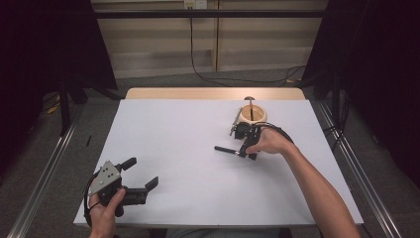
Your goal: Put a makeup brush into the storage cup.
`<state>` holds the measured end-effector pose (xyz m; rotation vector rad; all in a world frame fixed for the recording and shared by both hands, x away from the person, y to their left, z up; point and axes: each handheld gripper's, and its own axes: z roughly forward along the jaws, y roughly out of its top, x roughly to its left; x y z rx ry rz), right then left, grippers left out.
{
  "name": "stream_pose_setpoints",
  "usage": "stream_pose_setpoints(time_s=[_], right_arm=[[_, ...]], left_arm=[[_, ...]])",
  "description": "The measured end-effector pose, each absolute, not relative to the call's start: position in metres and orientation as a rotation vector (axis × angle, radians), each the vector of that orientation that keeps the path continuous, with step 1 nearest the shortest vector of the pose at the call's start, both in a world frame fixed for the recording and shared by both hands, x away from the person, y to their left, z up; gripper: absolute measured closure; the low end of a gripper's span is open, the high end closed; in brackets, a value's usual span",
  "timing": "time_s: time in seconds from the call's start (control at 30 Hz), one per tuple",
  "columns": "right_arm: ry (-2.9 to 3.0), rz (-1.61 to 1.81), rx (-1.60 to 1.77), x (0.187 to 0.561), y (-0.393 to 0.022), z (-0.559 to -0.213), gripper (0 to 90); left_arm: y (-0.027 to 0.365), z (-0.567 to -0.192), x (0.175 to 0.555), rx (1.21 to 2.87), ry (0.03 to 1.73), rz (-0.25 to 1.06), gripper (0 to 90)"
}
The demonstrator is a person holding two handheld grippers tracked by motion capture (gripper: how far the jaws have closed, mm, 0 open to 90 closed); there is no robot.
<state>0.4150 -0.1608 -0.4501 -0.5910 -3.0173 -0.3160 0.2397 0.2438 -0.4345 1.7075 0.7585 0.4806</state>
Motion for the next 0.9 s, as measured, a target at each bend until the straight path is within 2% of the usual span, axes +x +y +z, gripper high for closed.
stream_pose_setpoints(time_s=[0.9], right_arm=[[-2.971, -0.528, -0.67, 0.405, -0.174, -0.432, 77.7]], left_arm=[[0.243, -0.433, 0.238, 1.709, 0.752, 0.498, 1.1]])
